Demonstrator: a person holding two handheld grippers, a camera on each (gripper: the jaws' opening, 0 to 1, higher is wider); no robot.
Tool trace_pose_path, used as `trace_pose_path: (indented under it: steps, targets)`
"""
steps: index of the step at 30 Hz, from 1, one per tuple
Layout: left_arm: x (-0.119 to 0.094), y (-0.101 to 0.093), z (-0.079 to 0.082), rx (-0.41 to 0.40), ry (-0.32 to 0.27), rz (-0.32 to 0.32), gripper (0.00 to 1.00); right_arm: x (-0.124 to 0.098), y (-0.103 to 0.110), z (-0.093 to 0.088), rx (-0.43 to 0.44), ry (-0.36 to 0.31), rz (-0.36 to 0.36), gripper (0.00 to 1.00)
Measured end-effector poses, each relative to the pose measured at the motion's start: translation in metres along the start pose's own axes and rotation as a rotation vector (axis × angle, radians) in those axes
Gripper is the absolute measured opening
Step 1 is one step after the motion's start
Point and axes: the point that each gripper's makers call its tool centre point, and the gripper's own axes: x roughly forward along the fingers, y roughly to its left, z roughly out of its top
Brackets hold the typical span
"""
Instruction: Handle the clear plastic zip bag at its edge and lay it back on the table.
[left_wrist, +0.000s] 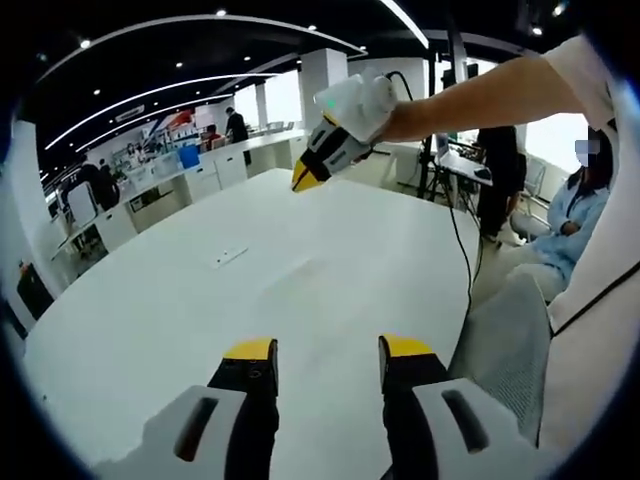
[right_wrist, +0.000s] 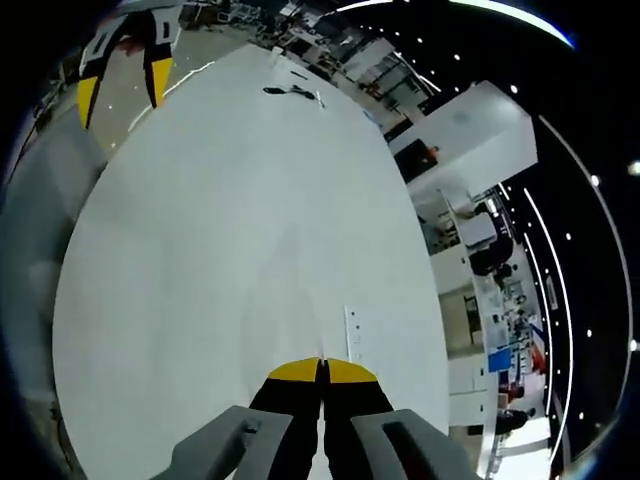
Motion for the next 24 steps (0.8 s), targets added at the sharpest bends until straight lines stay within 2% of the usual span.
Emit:
trace_pose_path:
  steps: [14, 24]
  targets:
    - [0.005, 0.006, 0.001, -0.041, -0.025, 0.016, 0.52, 0.015, 0.022, 0.001, -0.029, -0.030, -0.035, 0.00]
    - [0.006, 0.006, -0.003, -0.060, -0.025, 0.018, 0.57, 0.013, 0.058, 0.007, -0.063, -0.044, -0.037, 0.00]
